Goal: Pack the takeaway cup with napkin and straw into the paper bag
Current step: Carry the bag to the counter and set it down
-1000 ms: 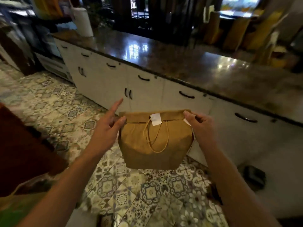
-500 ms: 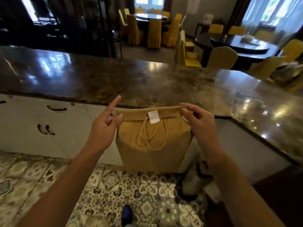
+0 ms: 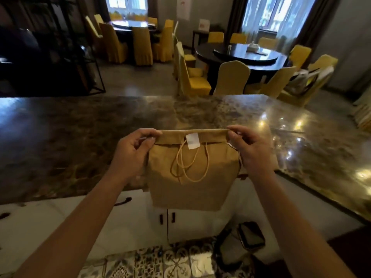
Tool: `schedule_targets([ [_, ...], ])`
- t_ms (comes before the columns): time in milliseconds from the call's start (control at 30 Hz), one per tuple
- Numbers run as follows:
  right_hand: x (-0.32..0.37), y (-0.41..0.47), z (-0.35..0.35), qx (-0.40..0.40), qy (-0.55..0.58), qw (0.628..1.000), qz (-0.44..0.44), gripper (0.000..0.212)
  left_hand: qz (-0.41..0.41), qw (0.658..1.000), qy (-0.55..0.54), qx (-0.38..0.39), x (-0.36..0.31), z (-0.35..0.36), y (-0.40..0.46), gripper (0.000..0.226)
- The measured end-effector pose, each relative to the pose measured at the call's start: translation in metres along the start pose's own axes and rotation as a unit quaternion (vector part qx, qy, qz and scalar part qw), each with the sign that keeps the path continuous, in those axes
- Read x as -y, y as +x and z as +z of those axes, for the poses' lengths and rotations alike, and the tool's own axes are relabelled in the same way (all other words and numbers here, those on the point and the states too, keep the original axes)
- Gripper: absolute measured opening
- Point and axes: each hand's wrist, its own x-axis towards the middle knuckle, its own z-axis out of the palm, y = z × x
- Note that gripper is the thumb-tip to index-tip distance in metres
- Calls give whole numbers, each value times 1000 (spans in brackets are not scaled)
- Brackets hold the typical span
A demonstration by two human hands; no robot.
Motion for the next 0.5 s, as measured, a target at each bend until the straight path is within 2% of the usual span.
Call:
schedule_targets([
  [233, -53, 78, 1, 12, 8, 1000, 19, 18, -4, 1000, 21, 6, 24, 33, 78, 23],
  [500, -108, 187, -15, 62, -9, 998, -5, 16, -27, 999, 23, -36, 37, 87, 163, 23],
])
